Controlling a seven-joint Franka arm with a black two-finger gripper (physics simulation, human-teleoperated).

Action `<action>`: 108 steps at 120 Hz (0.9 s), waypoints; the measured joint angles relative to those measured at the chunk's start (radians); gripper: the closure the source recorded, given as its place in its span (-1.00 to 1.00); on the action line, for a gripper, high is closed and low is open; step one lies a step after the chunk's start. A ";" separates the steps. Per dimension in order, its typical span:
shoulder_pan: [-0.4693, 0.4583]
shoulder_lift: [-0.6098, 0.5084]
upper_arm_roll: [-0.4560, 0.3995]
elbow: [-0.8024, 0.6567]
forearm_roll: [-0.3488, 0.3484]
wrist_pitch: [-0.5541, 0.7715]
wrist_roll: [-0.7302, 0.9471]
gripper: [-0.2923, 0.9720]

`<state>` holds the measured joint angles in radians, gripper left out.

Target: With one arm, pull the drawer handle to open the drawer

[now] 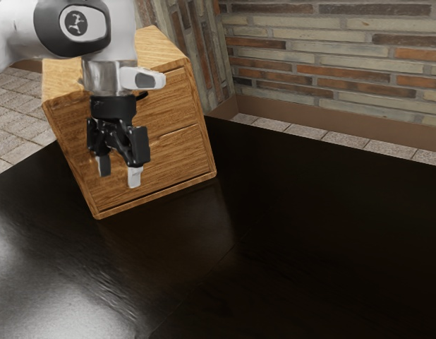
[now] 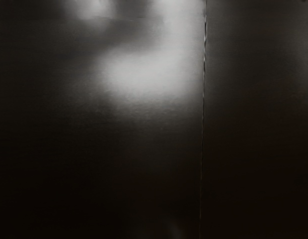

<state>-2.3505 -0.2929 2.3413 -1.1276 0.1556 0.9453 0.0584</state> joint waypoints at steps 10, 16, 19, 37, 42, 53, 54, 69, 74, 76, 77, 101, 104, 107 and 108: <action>-0.065 -0.003 0.025 -0.011 0.013 0.148 0.016 -0.53; -0.074 -0.003 0.029 -0.013 0.017 0.212 0.024 -0.53; -0.075 -0.007 0.035 -0.013 0.011 0.239 0.028 -0.53; -0.059 0.054 0.049 0.116 -0.023 0.346 0.049 -0.54; -0.065 0.069 0.043 0.140 -0.020 0.365 0.054 -0.54; -0.101 0.079 0.037 0.148 -0.014 0.399 0.066 -0.54; -0.105 0.079 0.037 0.147 -0.013 0.402 0.068 -0.54; -0.169 0.075 0.037 0.101 0.089 0.445 0.093 -0.53; -0.170 0.075 0.038 0.073 0.139 0.461 0.115 -0.53; -0.169 0.074 0.039 0.063 0.158 0.469 0.127 -0.53; -0.169 0.073 0.039 0.057 0.166 0.474 0.133 -0.53; -0.163 0.046 0.095 -0.039 0.281 0.624 0.326 -0.52; -0.163 0.045 0.115 -0.049 0.283 0.650 0.350 -0.52; -0.160 0.044 0.135 -0.060 0.282 0.676 0.375 -0.52; -0.159 0.044 0.141 -0.064 0.281 0.684 0.383 -0.52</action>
<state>-2.5092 -0.2487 2.4819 -1.1917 0.4366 1.6294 0.4413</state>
